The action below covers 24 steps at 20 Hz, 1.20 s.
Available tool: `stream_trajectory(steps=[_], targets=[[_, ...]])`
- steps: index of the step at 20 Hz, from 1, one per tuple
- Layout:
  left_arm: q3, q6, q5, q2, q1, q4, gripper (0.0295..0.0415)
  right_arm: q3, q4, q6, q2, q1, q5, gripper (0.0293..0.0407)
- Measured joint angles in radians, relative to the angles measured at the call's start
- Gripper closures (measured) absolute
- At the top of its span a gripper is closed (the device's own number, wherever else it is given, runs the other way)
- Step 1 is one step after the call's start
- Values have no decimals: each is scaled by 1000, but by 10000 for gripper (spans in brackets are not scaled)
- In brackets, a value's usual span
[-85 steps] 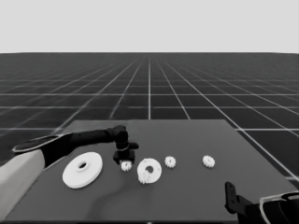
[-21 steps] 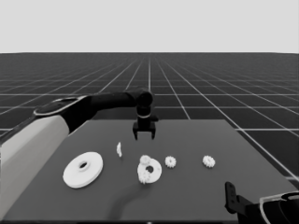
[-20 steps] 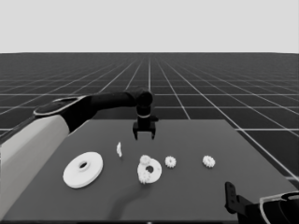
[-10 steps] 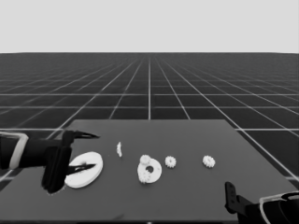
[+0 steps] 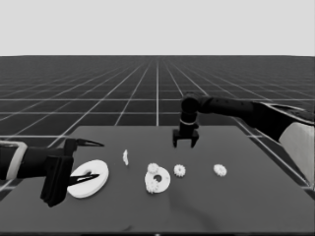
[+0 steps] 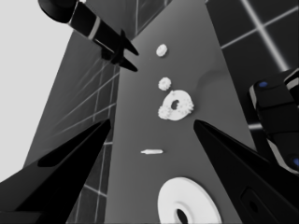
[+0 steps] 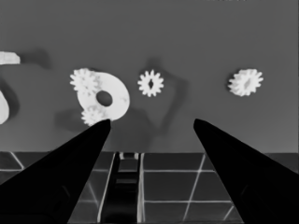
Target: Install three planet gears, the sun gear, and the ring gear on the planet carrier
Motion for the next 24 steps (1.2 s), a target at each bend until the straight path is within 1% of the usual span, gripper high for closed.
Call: stream_trajectory(steps=[1,2,3,4,6,8,11,13,14,21,22,23,24], targets=[[0,0,0,0,0,0,326,-11,1,-1,5,0,0,315],[0,0,0,0,0,0,326,-11,-150,1,5,-127,60,315],[0,0,0,0,0,0,326,-51,-238,-18,18,-247,99,315],[0,0,0,0,0,0,326,-104,-284,-44,36,-311,128,315],[0,0,0,0,0,0,326,-173,-321,-78,61,-362,161,315],[0,0,0,0,0,0,326,-200,-332,-91,71,-377,174,315],[0,0,0,0,0,0,326,-211,-335,-97,75,-383,179,315],[0,0,0,0,0,0,326,-212,-336,-98,76,-383,180,383],[0,0,0,0,0,0,326,-213,-336,-98,76,-383,180,388],[0,0,0,0,0,0,326,-214,-337,-98,76,-383,181,388],[0,0,0,0,0,0,326,-36,-229,-10,11,-284,80,388],[0,0,0,0,0,0,326,15,-138,19,-5,-164,41,388],[0,0,0,0,0,0,326,14,-80,19,-4,-91,24,388]])
